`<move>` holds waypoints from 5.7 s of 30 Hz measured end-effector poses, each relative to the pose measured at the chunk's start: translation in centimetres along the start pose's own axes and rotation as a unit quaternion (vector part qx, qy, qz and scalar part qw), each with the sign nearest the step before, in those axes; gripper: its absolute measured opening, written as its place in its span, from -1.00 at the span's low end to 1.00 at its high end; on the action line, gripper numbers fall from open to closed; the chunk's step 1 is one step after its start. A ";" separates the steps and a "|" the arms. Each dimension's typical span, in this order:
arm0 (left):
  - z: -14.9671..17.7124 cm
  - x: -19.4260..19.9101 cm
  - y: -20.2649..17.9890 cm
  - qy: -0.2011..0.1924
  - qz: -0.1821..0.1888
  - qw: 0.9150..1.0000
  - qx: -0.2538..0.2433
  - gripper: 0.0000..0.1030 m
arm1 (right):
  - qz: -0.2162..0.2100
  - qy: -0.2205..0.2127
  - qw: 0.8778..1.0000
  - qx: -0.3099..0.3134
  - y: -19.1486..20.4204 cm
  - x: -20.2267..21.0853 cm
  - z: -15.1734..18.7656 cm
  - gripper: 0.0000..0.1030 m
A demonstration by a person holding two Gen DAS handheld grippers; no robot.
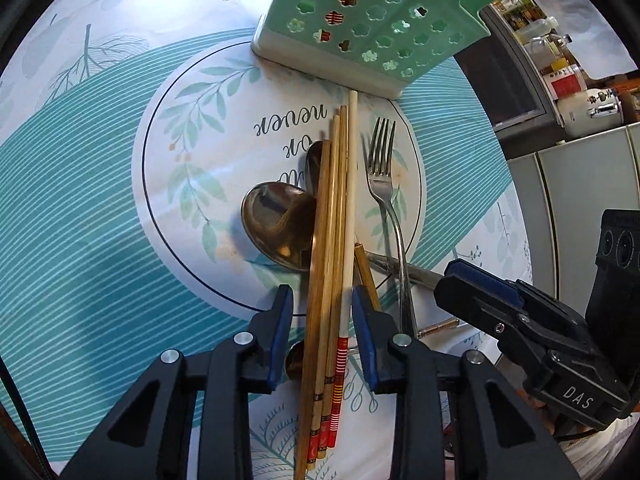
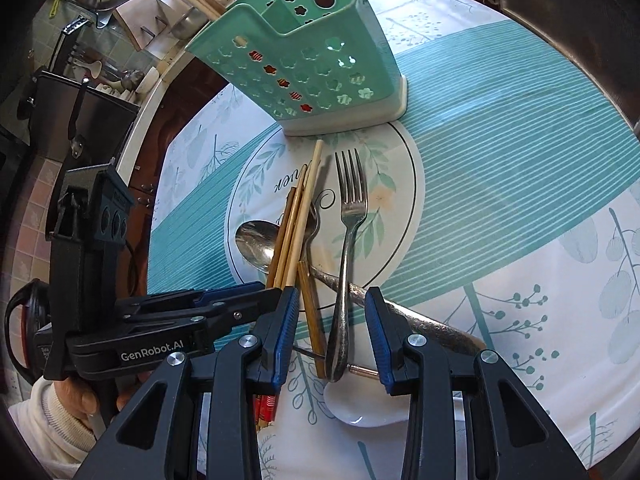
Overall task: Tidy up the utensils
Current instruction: 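Grasp more chopsticks with the left tool while the right tool grasps a red-tipped chopstick, then lift the held chopsticks upright with both tools over the green caddy, then drop the chopsticks into the caddy, opening the left tool then the right tool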
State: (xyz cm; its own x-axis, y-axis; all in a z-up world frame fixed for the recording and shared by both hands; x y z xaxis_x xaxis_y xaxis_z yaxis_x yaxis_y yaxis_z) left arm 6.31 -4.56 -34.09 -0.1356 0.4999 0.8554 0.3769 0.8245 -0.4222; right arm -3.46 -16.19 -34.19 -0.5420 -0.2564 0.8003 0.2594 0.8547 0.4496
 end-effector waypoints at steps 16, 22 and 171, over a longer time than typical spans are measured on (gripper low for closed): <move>-0.5 -2.2 -2.4 0.040 -0.043 0.996 -0.070 -0.80 | -0.010 -0.002 1.000 -0.006 -0.2 -0.3 -0.4 -0.33; -0.7 -2.6 -2.6 0.043 -0.036 0.997 -0.046 -0.92 | -0.016 -0.004 1.000 -0.005 0.2 -0.5 -1.0 -0.33; -16.3 15.1 -4.4 -0.294 -0.078 0.953 -0.014 -0.61 | -0.096 -0.246 0.925 0.272 13.1 -0.8 -19.9 -0.70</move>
State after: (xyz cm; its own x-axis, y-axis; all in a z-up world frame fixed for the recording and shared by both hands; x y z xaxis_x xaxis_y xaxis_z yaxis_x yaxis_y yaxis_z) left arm 17.61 -4.95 -14.46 -0.6785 0.4406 0.5877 0.3327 0.8977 -0.2889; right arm 16.28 -13.71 -21.06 -0.8697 -0.3040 0.3888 -0.2465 0.9500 0.1914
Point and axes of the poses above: each gripper's, at about its wrist camera, not at the fingertips, and x roughly against the way its jaws point, y to its left, z to its underside, the point moved 8 cm from there along -x, roughly the way its jaws point, and after that the axes turned 15 degrees about -y, right-handed, at the moved point
